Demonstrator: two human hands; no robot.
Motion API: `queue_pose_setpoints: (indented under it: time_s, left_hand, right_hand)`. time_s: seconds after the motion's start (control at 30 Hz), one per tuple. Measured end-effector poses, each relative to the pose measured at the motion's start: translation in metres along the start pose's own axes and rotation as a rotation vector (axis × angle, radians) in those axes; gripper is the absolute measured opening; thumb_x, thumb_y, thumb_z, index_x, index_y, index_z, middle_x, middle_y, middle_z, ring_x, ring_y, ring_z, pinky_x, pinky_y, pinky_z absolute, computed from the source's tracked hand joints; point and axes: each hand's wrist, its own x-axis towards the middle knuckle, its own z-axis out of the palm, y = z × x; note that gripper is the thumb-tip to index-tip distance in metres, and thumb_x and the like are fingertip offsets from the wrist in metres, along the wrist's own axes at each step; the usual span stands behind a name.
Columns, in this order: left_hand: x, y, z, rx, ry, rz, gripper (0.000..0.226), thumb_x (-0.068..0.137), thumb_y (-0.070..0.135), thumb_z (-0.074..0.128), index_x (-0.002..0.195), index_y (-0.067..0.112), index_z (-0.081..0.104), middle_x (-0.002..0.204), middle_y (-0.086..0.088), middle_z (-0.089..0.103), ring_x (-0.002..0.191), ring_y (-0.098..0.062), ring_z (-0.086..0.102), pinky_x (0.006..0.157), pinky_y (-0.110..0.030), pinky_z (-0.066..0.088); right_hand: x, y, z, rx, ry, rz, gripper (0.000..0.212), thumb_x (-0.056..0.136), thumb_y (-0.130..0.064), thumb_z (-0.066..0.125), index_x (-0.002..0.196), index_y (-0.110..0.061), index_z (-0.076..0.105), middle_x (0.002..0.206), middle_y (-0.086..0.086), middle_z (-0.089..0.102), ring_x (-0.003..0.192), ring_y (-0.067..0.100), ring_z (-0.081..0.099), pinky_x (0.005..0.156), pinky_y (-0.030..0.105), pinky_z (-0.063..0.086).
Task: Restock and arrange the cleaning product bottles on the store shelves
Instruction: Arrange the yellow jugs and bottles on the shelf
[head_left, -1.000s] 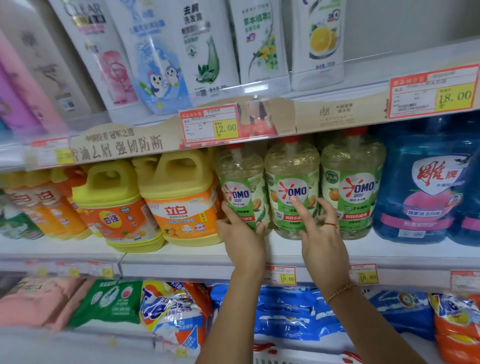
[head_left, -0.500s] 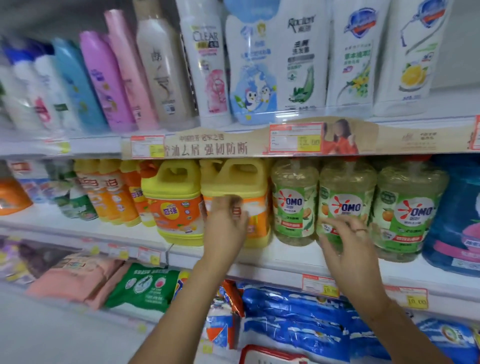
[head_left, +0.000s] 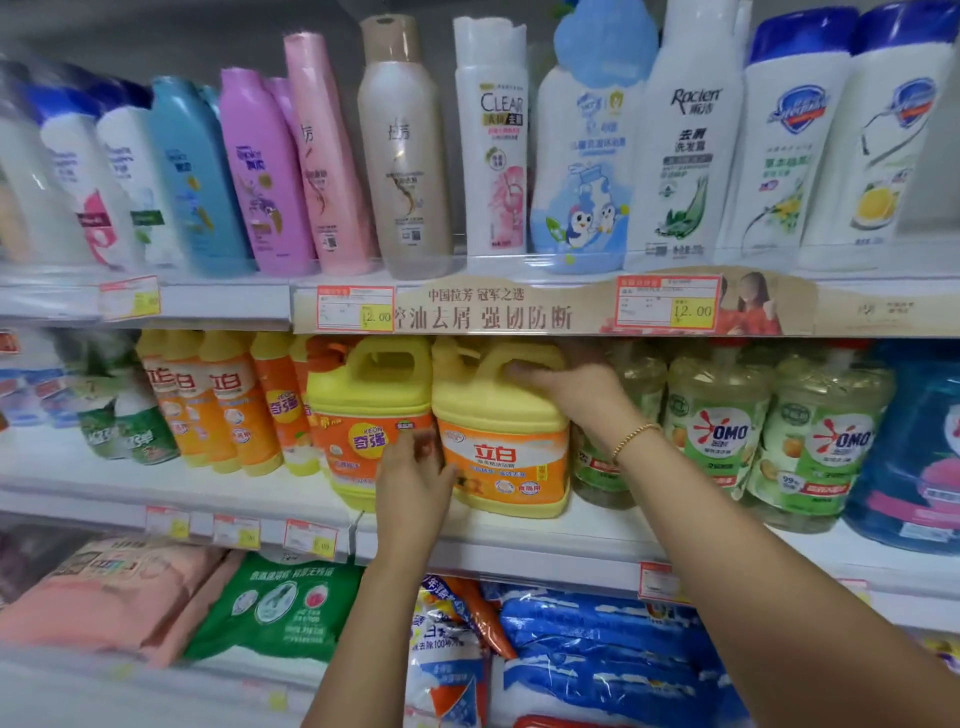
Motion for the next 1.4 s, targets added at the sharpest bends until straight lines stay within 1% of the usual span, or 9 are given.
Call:
queue_pose_setpoints:
  time_s: [0.23, 0.37, 0.57, 0.73, 0.93, 1.1, 1.23, 1.33, 1.4]
  left_hand:
    - [0.000, -0.011, -0.012, -0.102, -0.143, -0.029, 0.061, 0.070, 0.016, 0.083, 0.123, 0.016, 0.053, 0.113, 0.003, 0.050, 0.107, -0.017, 0.052, 0.091, -0.037, 0.049]
    - [-0.007, -0.003, -0.040, -0.272, -0.356, -0.061, 0.066, 0.068, 0.022, 0.086, 0.122, 0.035, 0.052, 0.123, 0.010, 0.055, 0.114, -0.013, 0.054, 0.095, -0.032, 0.046]
    - [-0.013, 0.044, -0.087, -0.453, -0.531, -0.030, 0.079, 0.066, 0.017, 0.087, 0.136, 0.024, 0.051, 0.123, 0.010, 0.066, 0.116, -0.008, 0.060, 0.097, -0.035, 0.050]
    - [-0.032, 0.093, -0.115, -0.470, -0.760, 0.018, 0.067, 0.063, 0.010, 0.087, 0.122, 0.020, 0.057, 0.113, 0.000, 0.071, 0.105, -0.018, 0.067, 0.084, -0.033, 0.057]
    - [-0.062, 0.141, -0.114, -0.488, -0.594, 0.083, 0.075, 0.049, 0.034, 0.085, 0.117, 0.020, 0.057, 0.108, -0.003, 0.071, 0.099, -0.019, 0.069, 0.080, -0.034, 0.057]
    - [-0.077, 0.190, -0.103, -0.619, -0.525, 0.026, 0.069, 0.047, 0.026, 0.085, 0.111, 0.013, 0.060, 0.095, 0.002, 0.074, 0.089, -0.017, 0.071, 0.067, -0.023, 0.055]
    - [-0.092, 0.217, -0.095, -0.595, -0.525, -0.029, 0.056, 0.055, 0.021, 0.080, 0.108, 0.014, 0.062, 0.093, 0.001, 0.075, 0.083, -0.017, 0.072, 0.062, -0.021, 0.055]
    - [-0.103, 0.229, -0.090, -0.603, -0.474, -0.088, 0.067, 0.052, 0.021, 0.088, 0.113, 0.009, 0.060, 0.101, -0.006, 0.073, 0.081, -0.018, 0.073, 0.058, -0.021, 0.054]
    - [-0.110, 0.237, -0.087, -0.631, -0.399, -0.116, 0.065, 0.056, 0.024, 0.079, 0.114, 0.007, 0.059, 0.103, -0.008, 0.072, 0.077, -0.017, 0.073, 0.055, -0.021, 0.053]
  right_hand:
    - [-0.047, -0.002, 0.015, 0.200, 0.050, -0.277, 0.025, 0.070, -0.011, 0.082, 0.087, -0.024, 0.069, 0.081, -0.012, 0.066, 0.065, -0.011, 0.057, 0.064, 0.010, 0.046]
    - [-0.074, -0.005, 0.014, 0.232, 0.046, -0.299, 0.028, 0.070, -0.012, 0.082, 0.092, -0.025, 0.072, 0.087, -0.012, 0.069, 0.072, -0.009, 0.060, 0.065, 0.013, 0.050]
    - [-0.099, -0.022, -0.021, 0.508, 0.048, -0.229, 0.029, 0.060, -0.023, 0.079, 0.087, -0.026, 0.072, 0.094, 0.001, 0.072, 0.085, 0.017, 0.066, 0.071, 0.031, 0.057]
    - [-0.119, -0.036, -0.057, 0.763, -0.112, -0.181, 0.032, 0.069, -0.011, 0.068, 0.101, -0.009, 0.066, 0.073, 0.001, 0.072, 0.067, 0.011, 0.068, 0.060, 0.023, 0.056]
    - [-0.138, -0.062, -0.105, 0.622, -0.146, -0.285, 0.027, 0.075, -0.017, 0.067, 0.102, -0.013, 0.067, 0.066, -0.006, 0.068, 0.062, 0.005, 0.063, 0.058, 0.017, 0.052]
    - [-0.145, -0.072, -0.140, 0.394, -0.023, -0.295, 0.031, 0.089, -0.037, 0.059, 0.121, -0.033, 0.059, 0.090, -0.003, 0.067, 0.083, 0.008, 0.065, 0.067, 0.022, 0.054]
    - [-0.156, -0.061, -0.167, 0.280, -0.088, -0.217, 0.056, 0.085, -0.055, 0.056, 0.137, -0.045, 0.036, 0.116, -0.004, 0.059, 0.098, 0.010, 0.063, 0.084, 0.030, 0.054]
    - [-0.181, -0.046, -0.162, 0.202, -0.092, -0.243, 0.074, 0.086, -0.046, 0.061, 0.141, -0.052, 0.012, 0.121, -0.015, 0.051, 0.090, 0.001, 0.062, 0.065, 0.015, 0.053]
    - [-0.204, -0.018, -0.144, 0.078, -0.016, -0.318, 0.098, 0.074, -0.049, 0.072, 0.141, -0.057, 0.000, 0.144, -0.008, 0.037, 0.113, 0.007, 0.054, 0.082, 0.021, 0.050]
